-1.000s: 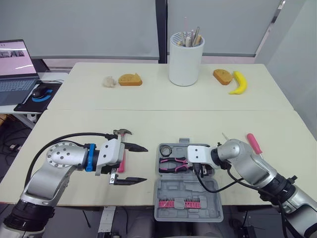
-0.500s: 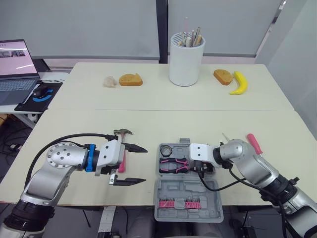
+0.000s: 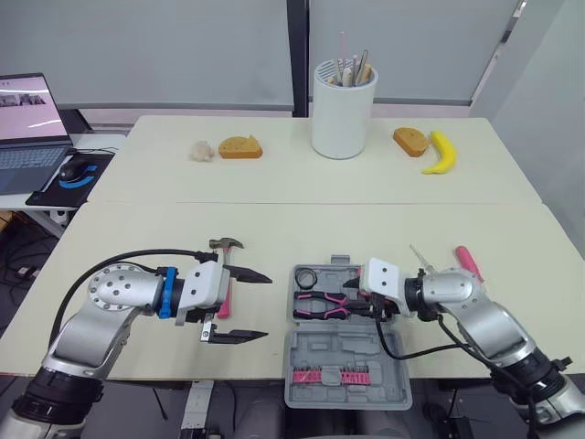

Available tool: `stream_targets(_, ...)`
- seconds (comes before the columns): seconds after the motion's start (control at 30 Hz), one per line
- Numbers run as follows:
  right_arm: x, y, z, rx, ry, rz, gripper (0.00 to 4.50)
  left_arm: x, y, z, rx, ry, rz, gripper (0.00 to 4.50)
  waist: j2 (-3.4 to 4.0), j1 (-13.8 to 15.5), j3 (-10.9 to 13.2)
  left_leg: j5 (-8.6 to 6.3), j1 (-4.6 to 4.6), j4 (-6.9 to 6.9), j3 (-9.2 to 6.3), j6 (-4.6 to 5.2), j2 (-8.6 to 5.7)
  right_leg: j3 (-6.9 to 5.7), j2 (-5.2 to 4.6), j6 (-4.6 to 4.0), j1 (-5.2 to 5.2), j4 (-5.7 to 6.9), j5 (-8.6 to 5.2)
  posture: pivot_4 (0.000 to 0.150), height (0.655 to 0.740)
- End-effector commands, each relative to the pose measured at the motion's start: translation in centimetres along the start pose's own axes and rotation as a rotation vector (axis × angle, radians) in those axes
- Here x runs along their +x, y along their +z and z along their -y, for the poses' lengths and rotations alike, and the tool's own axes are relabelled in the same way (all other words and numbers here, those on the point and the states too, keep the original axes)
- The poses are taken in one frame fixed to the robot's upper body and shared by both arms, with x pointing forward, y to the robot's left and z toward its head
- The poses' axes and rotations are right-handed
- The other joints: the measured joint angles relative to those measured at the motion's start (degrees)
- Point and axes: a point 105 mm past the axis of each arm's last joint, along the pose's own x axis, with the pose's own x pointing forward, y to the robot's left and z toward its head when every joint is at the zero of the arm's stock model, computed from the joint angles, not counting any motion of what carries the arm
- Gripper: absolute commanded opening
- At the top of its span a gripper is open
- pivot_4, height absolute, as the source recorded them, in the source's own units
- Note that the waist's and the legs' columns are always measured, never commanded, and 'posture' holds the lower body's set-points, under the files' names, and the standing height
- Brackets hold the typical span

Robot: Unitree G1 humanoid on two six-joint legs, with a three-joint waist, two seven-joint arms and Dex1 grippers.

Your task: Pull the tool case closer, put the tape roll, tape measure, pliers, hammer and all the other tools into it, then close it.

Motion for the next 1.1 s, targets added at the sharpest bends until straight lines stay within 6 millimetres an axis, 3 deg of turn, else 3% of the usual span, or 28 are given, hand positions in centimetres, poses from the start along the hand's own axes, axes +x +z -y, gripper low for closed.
stream_targets(0.03, 0.7, 0.2, 0.1, -0.004, -0.062, 0.05, 0.93, 0.0, 0.6, 0.0, 0.026, -0.006, 0.013, 4.5, 0.0, 0.0, 0.0, 0.0, 0.01, 0.0, -0.01, 0.0, 0.0, -0.01, 0.01, 0.0, 0.01, 0.0, 0.0, 0.15, 0.74)
stream_targets(0.17, 1.3, -0.9, -0.2, -0.006, -0.077, 0.038, 0.01, 0.0, 0.6, -0.1, 0.027, -0.009, 0.007, 4.5, 0.0, 0.0, 0.0, 0.0, 0.0, -0.01, 0.0, 0.0, -0.01, 0.01, 0.01, 0.0, -0.01, 0.0, 0.0, 0.15, 0.74)
stream_targets(0.8, 2.8, -5.5, -1.3, 0.172, -0.068, -0.087, 0.01, 0.5, 0.4, 0.6, 0.008, -0.021, -0.022, 4.5, -0.01, -0.1, -0.2, -0.01, 0.48, -0.08, 0.0, 0.0, 0.05, 0.04, 0.07, 0.0, 0.22, -0.01, 0.0, 0.15, 0.74)
stream_targets(0.93, 2.5, -5.1, -1.0, 0.178, -0.084, -0.056, 0.01, 0.4, 0.1, 0.2, -0.003, 0.009, -0.02, 4.5, -0.01, 0.0, -0.2, -0.01, 0.48, -0.08, 0.0, 0.0, 0.04, 0.04, 0.06, 0.0, 0.24, -0.02, 0.0, 0.15, 0.74)
stream_targets(1.0, 1.9, -4.2, -0.7, 0.153, -0.095, -0.007, 0.01, 0.1, 0.1, 0.1, -0.013, 0.022, -0.014, 4.5, 0.0, 0.1, -0.2, -0.01, 0.48, -0.08, 0.0, 0.0, 0.04, 0.04, 0.06, 0.0, 0.24, -0.02, 0.0, 0.15, 0.74)
stream_targets(1.1, -0.5, -1.6, 0.8, 0.11, -0.166, 0.125, 0.01, -0.7, -0.1, -0.3, -0.059, 0.059, -0.008, 4.5, 0.03, 0.4, -0.2, -0.01, 0.46, -0.08, 0.01, 0.0, 0.0, 0.05, 0.03, 0.0, 0.23, -0.04, 0.0, 0.15, 0.74)
